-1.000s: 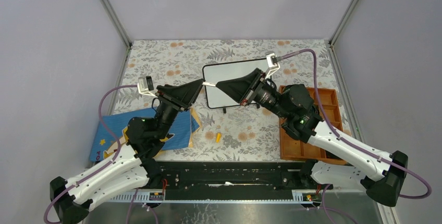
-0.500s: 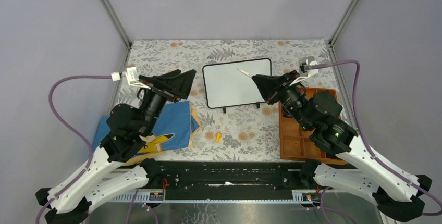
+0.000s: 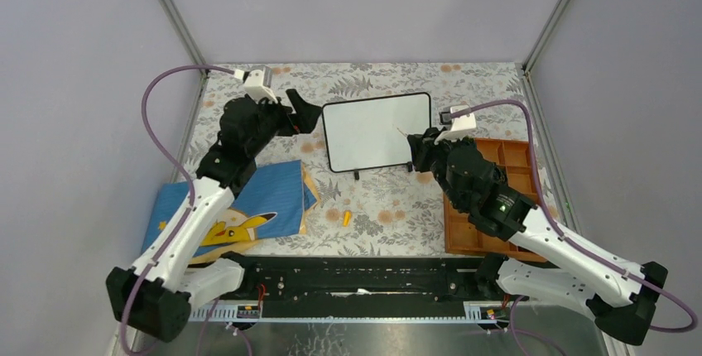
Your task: Write a sentence on the whiteboard
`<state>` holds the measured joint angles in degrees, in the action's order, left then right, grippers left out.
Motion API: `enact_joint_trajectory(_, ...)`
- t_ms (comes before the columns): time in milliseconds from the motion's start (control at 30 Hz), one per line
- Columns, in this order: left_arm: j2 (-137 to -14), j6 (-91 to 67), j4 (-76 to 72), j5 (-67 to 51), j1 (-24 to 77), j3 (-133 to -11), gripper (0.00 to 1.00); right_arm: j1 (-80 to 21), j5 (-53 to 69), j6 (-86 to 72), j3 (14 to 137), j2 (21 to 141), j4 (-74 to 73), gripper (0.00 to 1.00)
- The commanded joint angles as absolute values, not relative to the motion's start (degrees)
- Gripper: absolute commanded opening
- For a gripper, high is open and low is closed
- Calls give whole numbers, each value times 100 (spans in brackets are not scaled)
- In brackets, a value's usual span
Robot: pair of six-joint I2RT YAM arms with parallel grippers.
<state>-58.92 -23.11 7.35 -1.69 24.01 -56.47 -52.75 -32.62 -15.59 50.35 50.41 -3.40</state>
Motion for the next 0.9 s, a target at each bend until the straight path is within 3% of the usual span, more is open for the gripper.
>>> enact_joint_trajectory(0,-6224,-3061,-375,-2679,1377,-5411,99,-5255,-3470,-1318,5047,4855,183,0)
enact_joint_trajectory(267,-7219,-3641,-2324,-3785,835,-4986,99,-5254,-3155,-1151,4827,4702,494,0)
enact_joint_trajectory(533,-7600,-3868,-2613,-2335,583,-4958,99,-5253,-3236,-1266,4578,4836,1001,0)
enact_joint_trajectory(867,-7511,-4068,-2983,-1559,578,-4687,99,-5251,-2931,-1299,4497,5158,1284,0)
